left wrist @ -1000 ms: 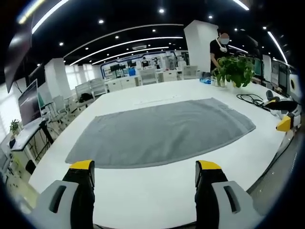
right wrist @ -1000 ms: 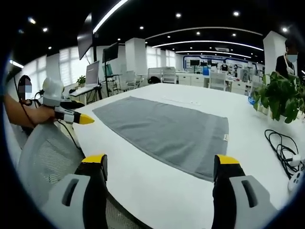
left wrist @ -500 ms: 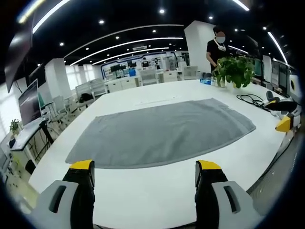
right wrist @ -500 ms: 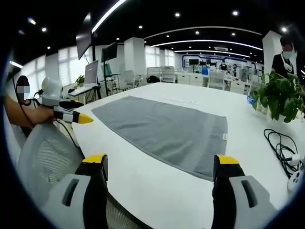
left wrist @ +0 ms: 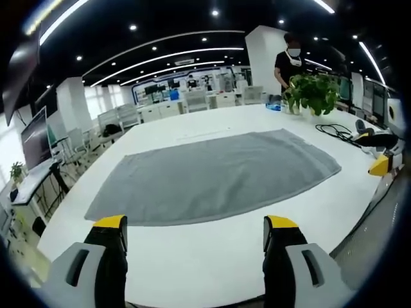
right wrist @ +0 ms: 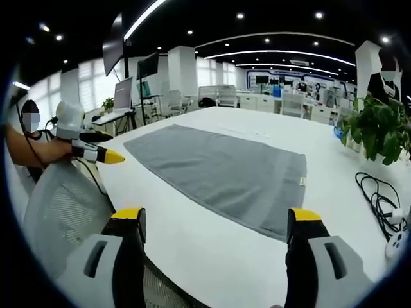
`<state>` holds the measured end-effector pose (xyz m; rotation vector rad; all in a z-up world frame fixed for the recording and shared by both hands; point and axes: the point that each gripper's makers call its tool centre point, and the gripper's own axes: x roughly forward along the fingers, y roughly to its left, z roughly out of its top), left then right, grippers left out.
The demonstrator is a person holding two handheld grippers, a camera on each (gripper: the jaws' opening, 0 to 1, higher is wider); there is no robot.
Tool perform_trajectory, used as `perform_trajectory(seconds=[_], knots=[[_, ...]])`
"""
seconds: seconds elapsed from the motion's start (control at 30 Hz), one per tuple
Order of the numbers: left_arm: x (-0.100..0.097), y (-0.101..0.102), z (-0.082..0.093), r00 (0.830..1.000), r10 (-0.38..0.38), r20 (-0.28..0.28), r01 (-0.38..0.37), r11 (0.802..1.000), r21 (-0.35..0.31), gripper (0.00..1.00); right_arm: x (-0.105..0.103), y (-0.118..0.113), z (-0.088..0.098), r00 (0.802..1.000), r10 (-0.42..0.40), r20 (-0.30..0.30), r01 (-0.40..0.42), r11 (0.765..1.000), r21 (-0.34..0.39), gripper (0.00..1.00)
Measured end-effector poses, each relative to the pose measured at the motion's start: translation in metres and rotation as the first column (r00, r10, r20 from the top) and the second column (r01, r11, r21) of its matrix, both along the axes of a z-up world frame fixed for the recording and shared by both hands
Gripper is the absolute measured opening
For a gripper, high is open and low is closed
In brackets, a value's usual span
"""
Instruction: Fold the towel on the table until its edges align and the towel forms a compact rectangular stack.
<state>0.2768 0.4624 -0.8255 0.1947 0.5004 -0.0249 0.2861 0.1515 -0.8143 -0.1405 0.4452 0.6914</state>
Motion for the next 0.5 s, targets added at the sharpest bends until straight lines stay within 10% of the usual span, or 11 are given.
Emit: perform_trajectory(seconds=[0.5], knots=[[0.019,-0.039,0.028,0.991,-0.135,-0.013,0.133,0.988,-0.080,0.85,0.028,-0.050,0.027,0.992,-0.124,0.018,0.123,0.991,0.061,0.86]])
